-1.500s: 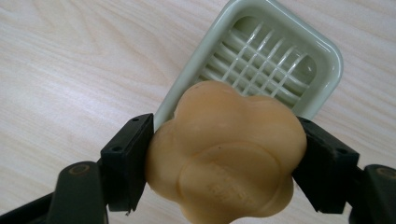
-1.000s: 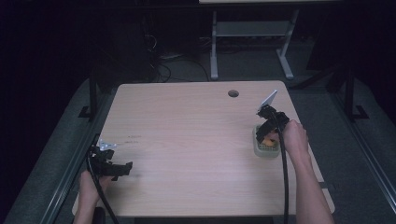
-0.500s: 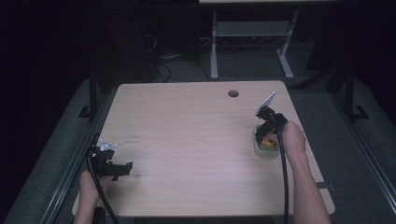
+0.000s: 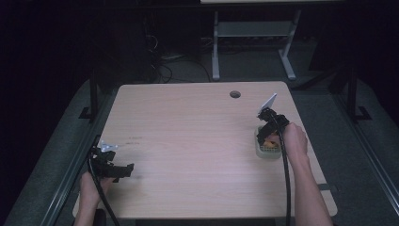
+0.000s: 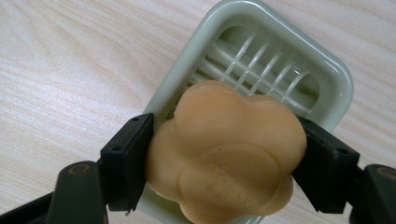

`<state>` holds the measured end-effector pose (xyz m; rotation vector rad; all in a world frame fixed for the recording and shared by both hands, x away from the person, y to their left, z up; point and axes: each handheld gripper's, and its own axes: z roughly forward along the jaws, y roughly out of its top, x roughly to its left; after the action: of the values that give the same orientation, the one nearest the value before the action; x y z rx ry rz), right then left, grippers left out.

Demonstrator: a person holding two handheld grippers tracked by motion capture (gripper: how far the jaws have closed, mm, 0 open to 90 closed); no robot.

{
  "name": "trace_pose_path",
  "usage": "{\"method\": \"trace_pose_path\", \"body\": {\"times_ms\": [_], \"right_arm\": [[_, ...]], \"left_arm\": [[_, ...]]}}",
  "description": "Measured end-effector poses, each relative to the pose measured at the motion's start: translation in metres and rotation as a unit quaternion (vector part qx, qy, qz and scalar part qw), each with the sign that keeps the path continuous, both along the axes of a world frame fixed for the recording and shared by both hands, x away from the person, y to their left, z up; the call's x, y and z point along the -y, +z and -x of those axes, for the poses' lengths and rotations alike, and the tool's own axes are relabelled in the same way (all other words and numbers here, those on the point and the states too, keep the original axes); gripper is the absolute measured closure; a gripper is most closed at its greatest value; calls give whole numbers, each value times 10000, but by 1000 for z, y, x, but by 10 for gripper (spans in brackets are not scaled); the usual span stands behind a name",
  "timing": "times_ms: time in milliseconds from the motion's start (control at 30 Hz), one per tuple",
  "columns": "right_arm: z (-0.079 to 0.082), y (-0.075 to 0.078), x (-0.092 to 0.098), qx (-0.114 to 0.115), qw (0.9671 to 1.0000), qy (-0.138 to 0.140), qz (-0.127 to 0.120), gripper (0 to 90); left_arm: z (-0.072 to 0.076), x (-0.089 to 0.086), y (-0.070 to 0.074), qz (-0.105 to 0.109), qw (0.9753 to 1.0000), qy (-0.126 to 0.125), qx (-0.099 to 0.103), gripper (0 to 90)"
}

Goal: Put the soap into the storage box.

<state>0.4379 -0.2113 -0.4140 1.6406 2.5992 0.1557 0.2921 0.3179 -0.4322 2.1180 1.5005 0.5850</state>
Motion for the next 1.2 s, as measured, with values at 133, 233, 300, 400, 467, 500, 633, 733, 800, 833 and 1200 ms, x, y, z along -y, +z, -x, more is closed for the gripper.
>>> {"method": "trace_pose_path", "body": {"times_ms": [133, 233, 300, 400, 467, 500, 633, 733, 800, 833, 1200], "right_arm": [[1, -1, 1, 49, 10000, 13, -21, 267], [2, -3, 3, 58, 10000, 3, -6, 266], [3, -3, 5, 113, 9999, -2, -85, 266], [3, -3, 6, 129, 9999, 52, -93, 265], [3, -3, 7, 158, 9998, 37, -136, 259], [3, -3, 7, 158, 9998, 37, -136, 259], [5, 5, 8, 370, 9991, 14, -217, 229], [7, 8, 8, 424, 9988, -2, -252, 213], [8, 9, 9, 453, 9986, -14, -284, 206], [8, 10, 9, 463, 9984, -13, -326, 195], [24, 23, 16, 660, 9941, 19, -855, 123]], "left_arm": [[0, 0, 0, -1, 10000, 1, -5, 0], [0, 0, 0, -2, 10000, 3, -13, 0], [0, 0, 0, -6, 10000, 0, -12, 0], [0, 1, 0, -13, 10000, 6, -20, 0], [0, 0, 0, -10, 10000, 6, -12, 0], [0, 0, 0, -13, 10000, 10, -9, 0], [0, 0, 0, -7, 10000, 13, -4, 0], [0, 0, 0, -6, 10000, 3, -2, 0], [-1, 1, 0, 8, 10000, 19, -10, 0], [-1, 1, -1, 6, 10000, 9, -22, 0], [0, 2, 0, -20, 10000, 0, -6, 0]]}}
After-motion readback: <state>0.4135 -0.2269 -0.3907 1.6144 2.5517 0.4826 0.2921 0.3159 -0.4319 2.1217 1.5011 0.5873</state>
